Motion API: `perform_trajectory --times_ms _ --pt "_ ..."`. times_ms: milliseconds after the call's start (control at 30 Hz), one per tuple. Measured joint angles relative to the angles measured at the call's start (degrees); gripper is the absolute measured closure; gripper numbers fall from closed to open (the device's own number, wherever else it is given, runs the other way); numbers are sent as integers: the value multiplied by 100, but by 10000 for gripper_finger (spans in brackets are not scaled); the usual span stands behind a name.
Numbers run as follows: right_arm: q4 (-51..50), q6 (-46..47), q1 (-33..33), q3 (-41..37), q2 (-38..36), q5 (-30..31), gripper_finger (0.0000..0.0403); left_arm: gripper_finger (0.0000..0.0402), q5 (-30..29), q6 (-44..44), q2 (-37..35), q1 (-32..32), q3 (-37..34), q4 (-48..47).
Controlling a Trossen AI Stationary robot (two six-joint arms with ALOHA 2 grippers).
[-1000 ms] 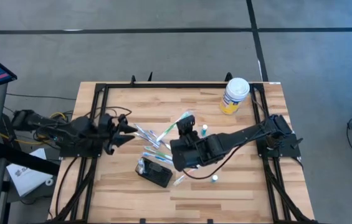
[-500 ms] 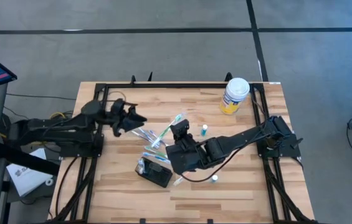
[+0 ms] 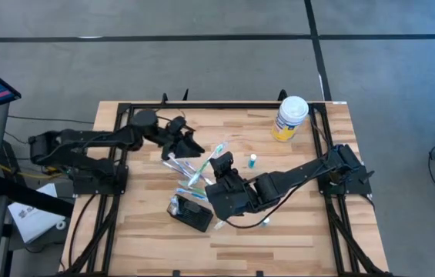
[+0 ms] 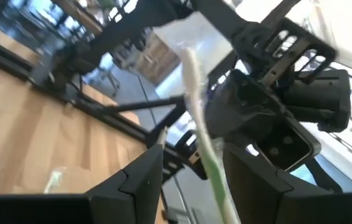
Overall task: Pick & Place toothbrushing station
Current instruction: Put the green toothbrush into the mesh organizer
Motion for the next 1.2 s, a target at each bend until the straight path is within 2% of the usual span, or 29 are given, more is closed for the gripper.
perform_trajectory --times_ms 233,467,733,1200 --pt "0 7 -1 0 0 4 403 238 272 1 456 -121 137 212" --pt "-4 58 7 -2 0 4 403 238 501 -155 505 -188 137 496" --pt "-2 60 60 -4 1 -13 403 238 493 -296 467 -197 140 628" --pt "4 60 53 -4 2 -22 403 238 23 -294 468 -740 140 659"
